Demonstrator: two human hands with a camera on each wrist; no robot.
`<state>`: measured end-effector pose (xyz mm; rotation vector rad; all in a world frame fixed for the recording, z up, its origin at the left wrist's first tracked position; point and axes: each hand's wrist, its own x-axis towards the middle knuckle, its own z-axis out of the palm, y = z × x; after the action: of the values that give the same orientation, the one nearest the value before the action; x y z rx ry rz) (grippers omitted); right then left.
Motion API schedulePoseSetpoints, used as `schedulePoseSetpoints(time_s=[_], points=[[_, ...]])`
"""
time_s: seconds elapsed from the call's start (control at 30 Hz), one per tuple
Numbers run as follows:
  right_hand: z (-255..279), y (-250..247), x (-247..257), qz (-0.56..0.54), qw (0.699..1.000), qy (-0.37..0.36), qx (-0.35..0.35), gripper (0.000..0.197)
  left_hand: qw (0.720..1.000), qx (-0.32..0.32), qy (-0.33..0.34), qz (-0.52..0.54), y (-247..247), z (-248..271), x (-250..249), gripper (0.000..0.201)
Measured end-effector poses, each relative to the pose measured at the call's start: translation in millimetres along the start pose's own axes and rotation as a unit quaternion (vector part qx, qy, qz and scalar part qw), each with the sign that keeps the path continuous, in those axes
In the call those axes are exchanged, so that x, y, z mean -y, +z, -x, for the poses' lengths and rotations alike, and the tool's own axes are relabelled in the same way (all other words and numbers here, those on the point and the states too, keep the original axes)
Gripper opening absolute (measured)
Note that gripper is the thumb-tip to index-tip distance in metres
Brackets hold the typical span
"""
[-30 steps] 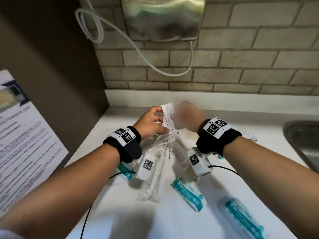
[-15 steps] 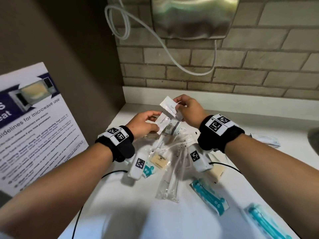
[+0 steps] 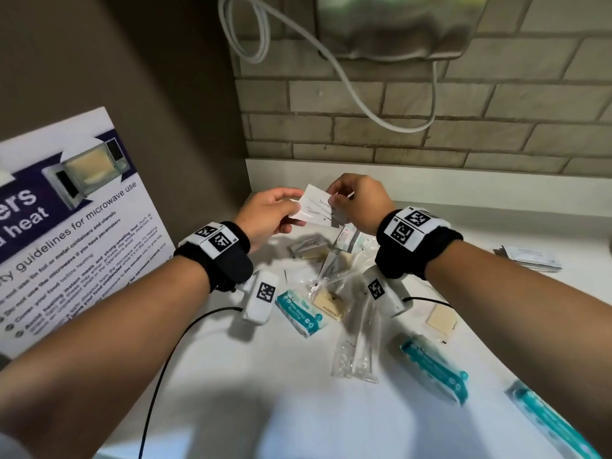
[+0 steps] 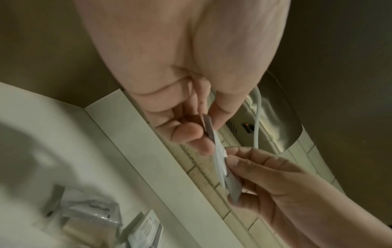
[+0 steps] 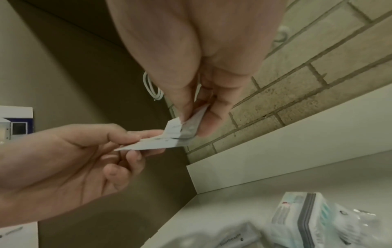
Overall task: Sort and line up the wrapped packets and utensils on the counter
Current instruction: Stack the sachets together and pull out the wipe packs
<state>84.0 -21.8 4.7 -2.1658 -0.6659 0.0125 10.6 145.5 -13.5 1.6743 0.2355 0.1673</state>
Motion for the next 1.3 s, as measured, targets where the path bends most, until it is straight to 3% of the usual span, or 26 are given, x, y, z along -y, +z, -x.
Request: schedulePoseSetpoints(time_s=[0.23,0.37,0.47,0.53,0.67,0.8,0.9,1.0,1.1,1.2,1.3], points=[[-10,23,-1,0.042,0.998,-0.011,0.037,0.008,0.999,0.016,-0.023,0.041,-4,-8,9,0.023],[-15,32,-9,0.058,0.996,-0.009,0.063,0.006,0.998,0.046,0.005,-0.053,-2,-16,17,0.028],[-18,30,-23,0.074,0.994,0.025,0.074,0.02,0.998,0.01,0.012,-0.064,-9,-24,21,0.035],[-16,30,-35,0.168,0.976,0.042,0.131,0.026,0.998,-0.019,0.017,-0.059,-15,-27,20,0.039],[-5,48,-52,0.357,0.882,-0.005,0.309,0.046,0.996,-0.046,0.023,-0.067,-24,-26,21,0.029],[0,55,-56,0.349,0.877,-0.046,0.328,0.042,0.993,-0.014,-0.012,-0.117,-20,-21,42,0.031],[-2,56,-60,0.378,0.871,-0.044,0.31,0.029,0.963,0.036,0.023,-0.266,-19,-22,58,0.028],[-3,51,-67,0.374,0.876,-0.033,0.302,0.018,0.896,0.126,0.105,-0.412,-14,-20,64,0.034],[-2,41,-65,0.364,0.883,-0.014,0.295,0.011,0.843,0.204,0.125,-0.481,-12,-19,65,0.049],[0,35,-59,0.356,0.887,-0.001,0.294,0.01,0.799,0.227,0.12,-0.543,-11,-16,67,0.064],[4,29,-52,0.32,0.901,0.02,0.293,0.007,0.783,0.23,0.115,-0.567,-6,-11,66,0.07]])
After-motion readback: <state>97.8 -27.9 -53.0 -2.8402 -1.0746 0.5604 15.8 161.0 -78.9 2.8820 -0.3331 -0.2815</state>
